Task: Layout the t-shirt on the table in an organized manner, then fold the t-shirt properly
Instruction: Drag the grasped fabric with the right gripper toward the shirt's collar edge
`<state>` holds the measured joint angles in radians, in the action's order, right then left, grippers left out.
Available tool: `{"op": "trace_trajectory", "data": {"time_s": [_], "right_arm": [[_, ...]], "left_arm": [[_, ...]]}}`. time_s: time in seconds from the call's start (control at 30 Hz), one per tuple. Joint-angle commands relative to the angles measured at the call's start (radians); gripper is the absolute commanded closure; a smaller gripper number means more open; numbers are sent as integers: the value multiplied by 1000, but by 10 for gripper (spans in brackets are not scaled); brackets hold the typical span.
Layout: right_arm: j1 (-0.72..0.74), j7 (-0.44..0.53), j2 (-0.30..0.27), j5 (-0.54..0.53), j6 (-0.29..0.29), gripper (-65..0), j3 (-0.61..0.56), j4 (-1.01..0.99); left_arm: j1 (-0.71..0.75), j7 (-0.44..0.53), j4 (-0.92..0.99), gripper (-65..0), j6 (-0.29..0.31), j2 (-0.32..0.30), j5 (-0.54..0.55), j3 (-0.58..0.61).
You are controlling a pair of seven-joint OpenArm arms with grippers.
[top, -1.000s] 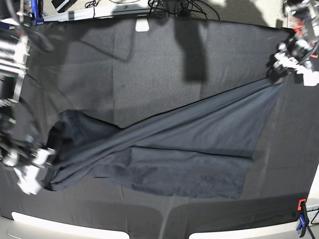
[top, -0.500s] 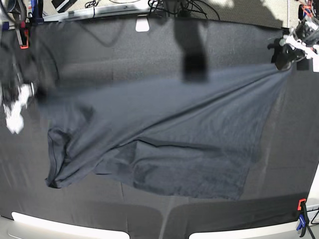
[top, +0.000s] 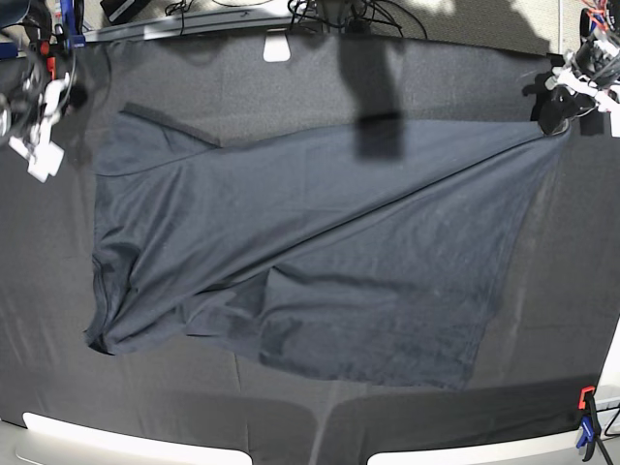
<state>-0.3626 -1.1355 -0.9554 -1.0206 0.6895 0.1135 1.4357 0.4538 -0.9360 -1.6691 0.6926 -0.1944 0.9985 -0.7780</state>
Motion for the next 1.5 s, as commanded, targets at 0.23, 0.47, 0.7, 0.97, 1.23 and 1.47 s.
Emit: {"op": "trace_trajectory", "data": {"time_s": [0.23,0.47,0.7,0.97,1.23,1.47], "right_arm": [[101,-6,126,-242,9,-8,175,14],[258,-8,282,-204,9,-167,175,40],[369,2,330,129,9,-167,-60,172],[411,97,326,493,9,-167,-357,212],[409,171,217,708,9,-166,-590,234],[410,397,59,736,5,-166,-591,422]], "left_arm": [[-3,24,-16,0,6,-14,25,-7],[-6,24,-16,0,6,-14,24,-7],[-11,24,-16,0,6,-14,24,-7],[-27,25,-16,0,6,-14,2,-7],[-27,47,-16,0,6,-14,-14,-7],[-27,47,-16,0,6,-14,-14,-7]]}}
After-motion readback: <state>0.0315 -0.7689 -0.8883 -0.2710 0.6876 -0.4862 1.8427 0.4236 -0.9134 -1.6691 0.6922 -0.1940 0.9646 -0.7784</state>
